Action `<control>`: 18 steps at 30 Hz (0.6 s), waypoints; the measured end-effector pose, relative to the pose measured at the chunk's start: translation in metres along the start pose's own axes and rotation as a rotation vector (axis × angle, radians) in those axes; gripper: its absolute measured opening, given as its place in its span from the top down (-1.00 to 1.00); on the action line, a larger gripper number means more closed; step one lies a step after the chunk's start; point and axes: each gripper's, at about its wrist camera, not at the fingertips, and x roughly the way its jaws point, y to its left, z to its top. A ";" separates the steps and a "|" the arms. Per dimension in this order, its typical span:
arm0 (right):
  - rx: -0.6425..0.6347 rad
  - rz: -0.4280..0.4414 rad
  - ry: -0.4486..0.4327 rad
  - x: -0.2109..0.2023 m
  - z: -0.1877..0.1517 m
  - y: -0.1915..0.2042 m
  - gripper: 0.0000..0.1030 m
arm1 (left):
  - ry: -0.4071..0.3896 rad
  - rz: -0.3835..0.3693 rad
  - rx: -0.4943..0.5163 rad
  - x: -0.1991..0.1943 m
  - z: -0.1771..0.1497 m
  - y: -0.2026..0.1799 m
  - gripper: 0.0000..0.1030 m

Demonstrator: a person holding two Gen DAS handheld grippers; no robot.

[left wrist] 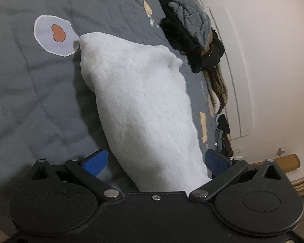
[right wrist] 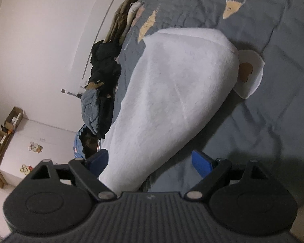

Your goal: Fold clothes

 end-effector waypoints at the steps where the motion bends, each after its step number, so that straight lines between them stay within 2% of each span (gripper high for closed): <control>1: 0.009 -0.002 0.002 0.005 0.000 -0.002 -0.73 | 0.004 0.009 -0.001 0.005 0.002 0.002 -1.00; 6: 0.066 0.013 -0.009 0.027 0.002 -0.014 -0.73 | -0.008 0.032 -0.031 0.025 0.013 0.009 -0.99; 15: 0.157 0.078 -0.080 0.059 0.012 -0.019 -0.73 | -0.012 0.009 -0.073 0.047 0.028 0.015 -0.98; 18: 0.226 0.114 -0.108 0.065 0.012 -0.025 -0.83 | -0.017 0.003 -0.073 0.052 0.029 0.015 -0.97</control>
